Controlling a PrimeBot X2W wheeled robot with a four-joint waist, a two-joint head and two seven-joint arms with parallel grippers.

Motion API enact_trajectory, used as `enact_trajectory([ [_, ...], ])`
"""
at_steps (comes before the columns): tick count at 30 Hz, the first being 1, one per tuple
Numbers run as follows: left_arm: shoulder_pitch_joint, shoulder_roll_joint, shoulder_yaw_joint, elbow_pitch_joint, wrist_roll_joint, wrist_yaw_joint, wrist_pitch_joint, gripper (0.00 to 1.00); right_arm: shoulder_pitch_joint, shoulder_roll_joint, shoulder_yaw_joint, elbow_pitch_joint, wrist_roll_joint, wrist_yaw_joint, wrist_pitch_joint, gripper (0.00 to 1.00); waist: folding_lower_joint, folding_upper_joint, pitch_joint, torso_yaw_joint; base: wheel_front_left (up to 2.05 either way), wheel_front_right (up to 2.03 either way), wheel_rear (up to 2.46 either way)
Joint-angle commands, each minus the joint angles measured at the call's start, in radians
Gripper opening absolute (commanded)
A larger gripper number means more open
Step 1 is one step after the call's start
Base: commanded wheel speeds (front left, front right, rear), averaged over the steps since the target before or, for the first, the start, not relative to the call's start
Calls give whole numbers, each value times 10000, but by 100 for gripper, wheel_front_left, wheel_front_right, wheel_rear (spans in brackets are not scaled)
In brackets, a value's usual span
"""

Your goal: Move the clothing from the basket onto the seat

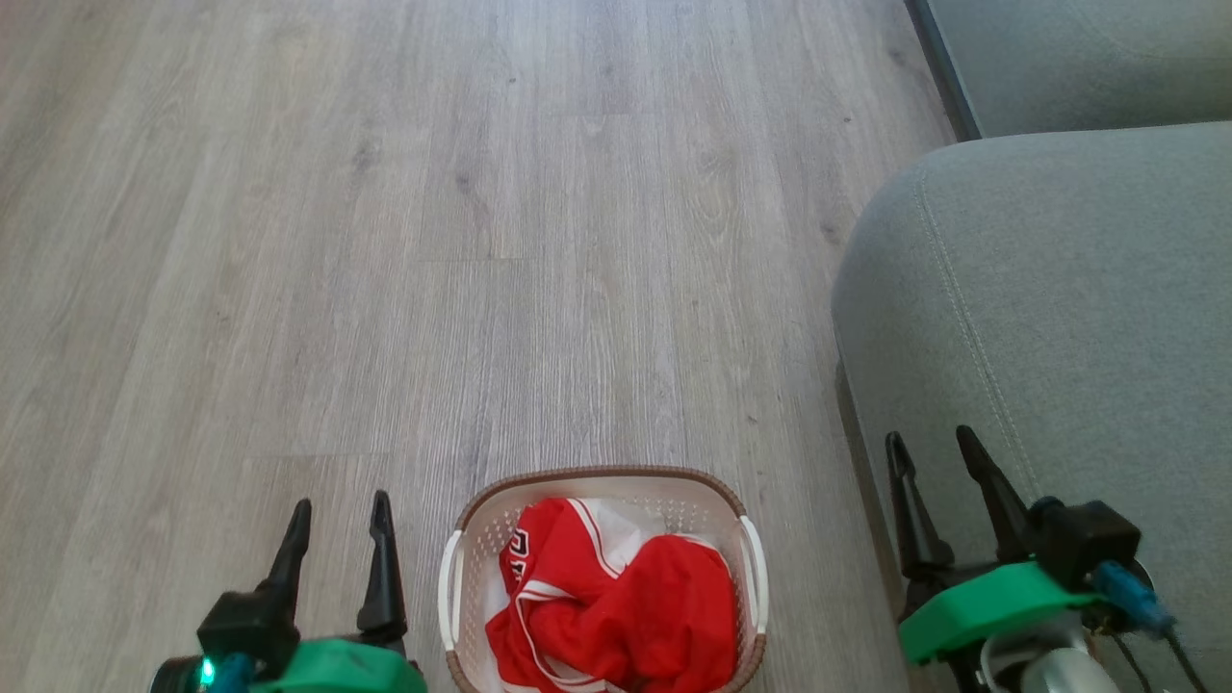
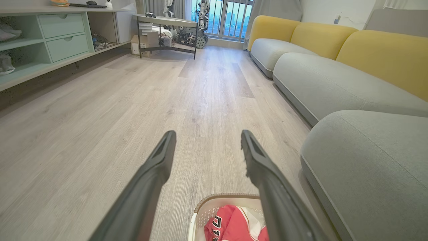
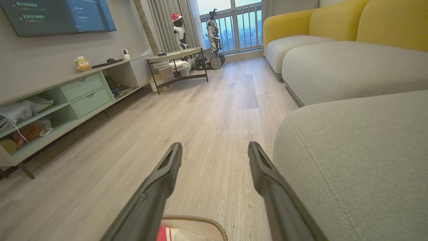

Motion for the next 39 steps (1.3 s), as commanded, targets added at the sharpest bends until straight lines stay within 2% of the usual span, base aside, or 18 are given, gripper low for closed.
enact_trajectory([
  [1, -230, 69, 235, -431, 255, 71, -129, 100, -140, -129, 263, -406, -256, -2, -171, 100, 0, 0, 2, -3, 0, 0, 0],
  [9, -140, 74, 107, -501, 925, 200, -354, 100, -114, -135, 379, -463, -1169, -2, -398, 100, 0, 0, 10, -3, 0, 0, 0],
  [39, -58, 72, 47, -307, 736, 102, -354, 100, -21, -135, 343, -421, -1138, -2, -398, 100, 0, 0, -59, 24, 0, 0, 0],
])
